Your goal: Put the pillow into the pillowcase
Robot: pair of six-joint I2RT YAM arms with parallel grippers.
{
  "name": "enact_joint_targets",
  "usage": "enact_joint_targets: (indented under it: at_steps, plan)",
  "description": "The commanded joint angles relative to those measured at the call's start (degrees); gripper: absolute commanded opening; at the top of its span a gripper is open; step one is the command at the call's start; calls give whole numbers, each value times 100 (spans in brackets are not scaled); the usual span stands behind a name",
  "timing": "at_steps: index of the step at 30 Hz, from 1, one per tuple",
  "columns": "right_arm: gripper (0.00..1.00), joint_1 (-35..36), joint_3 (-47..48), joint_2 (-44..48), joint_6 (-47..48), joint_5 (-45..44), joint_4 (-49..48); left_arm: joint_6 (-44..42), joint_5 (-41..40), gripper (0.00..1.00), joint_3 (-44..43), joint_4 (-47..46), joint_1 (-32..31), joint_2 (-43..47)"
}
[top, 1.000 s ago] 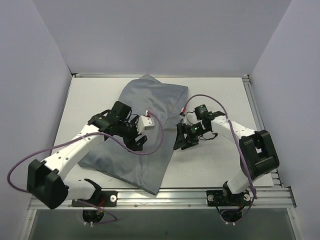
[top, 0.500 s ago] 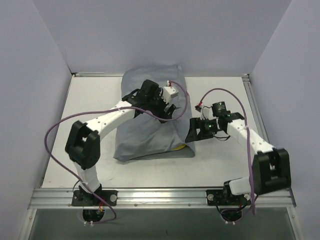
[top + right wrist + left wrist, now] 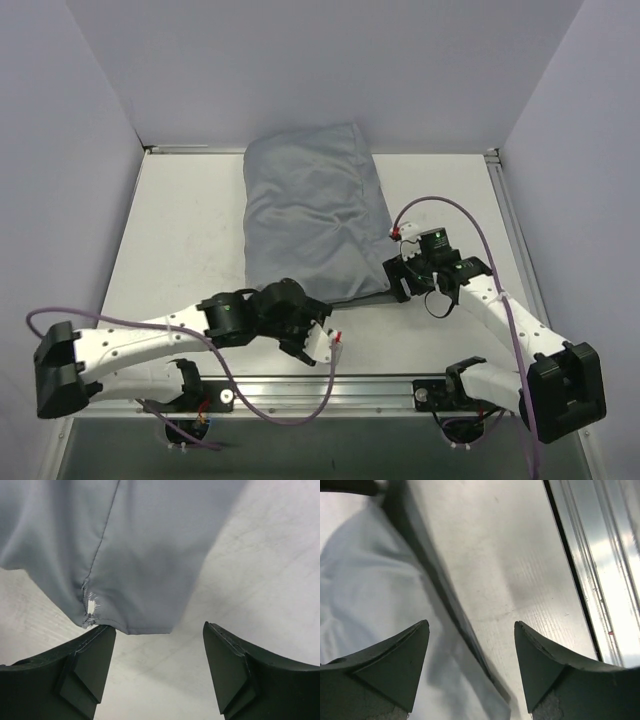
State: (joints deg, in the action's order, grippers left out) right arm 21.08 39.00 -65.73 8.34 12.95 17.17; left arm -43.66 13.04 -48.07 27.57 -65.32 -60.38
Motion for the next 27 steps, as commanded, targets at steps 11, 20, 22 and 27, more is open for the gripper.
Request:
enact_joint_targets:
  at_steps: [11,20,22,27]
  plan:
    - [34,-279,599,-2091,696,1015,-302,-2339,-2042,49,413,-3914,-1062,-2917]
    - [0,-684,582,-996,440,2651,600,-3104,-2683,32,-105,-4751,-607,-4253]
    - [0,-640,573,-915,817,2573,1101,-3175,-2823,29,-306,-5058,-395,-4534]
    - [0,-737,555,-748,1679,1817,1683,-3447,-3027,26,-896,-5306,238,-5106]
